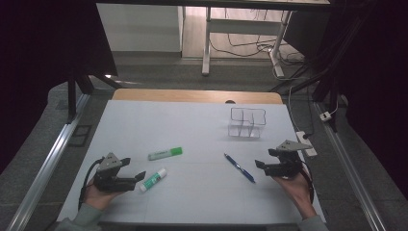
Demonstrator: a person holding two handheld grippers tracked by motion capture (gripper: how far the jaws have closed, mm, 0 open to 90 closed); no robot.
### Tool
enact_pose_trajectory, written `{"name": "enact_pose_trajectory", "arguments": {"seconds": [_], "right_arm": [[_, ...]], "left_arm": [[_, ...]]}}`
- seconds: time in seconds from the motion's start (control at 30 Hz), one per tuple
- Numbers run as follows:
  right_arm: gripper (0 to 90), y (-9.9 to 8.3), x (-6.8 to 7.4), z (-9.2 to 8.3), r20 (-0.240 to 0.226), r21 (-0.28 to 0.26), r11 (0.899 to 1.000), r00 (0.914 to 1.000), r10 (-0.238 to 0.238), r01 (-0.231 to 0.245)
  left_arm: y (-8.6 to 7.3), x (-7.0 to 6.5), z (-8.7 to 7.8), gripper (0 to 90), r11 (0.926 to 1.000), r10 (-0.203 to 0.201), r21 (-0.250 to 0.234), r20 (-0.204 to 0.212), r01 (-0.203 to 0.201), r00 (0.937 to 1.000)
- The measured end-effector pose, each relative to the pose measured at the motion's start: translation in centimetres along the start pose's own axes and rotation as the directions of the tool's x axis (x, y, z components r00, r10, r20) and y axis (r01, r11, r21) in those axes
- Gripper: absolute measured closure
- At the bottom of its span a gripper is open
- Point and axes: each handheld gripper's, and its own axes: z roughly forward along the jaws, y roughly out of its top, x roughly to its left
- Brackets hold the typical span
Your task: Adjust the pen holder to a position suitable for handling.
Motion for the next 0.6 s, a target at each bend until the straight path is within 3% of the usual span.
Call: {"name": "enact_pose_trajectory", "arguments": {"seconds": [0.6], "right_arm": [[26.7,2.2,-1.4,1.6,0.056,0.032,0.998,0.9974,0.045,-0.047]], "left_arm": [[-0.1,0.2,0.2,18.0,1.0,-0.006,0.007,-0.008,0.006,1.0]]}}
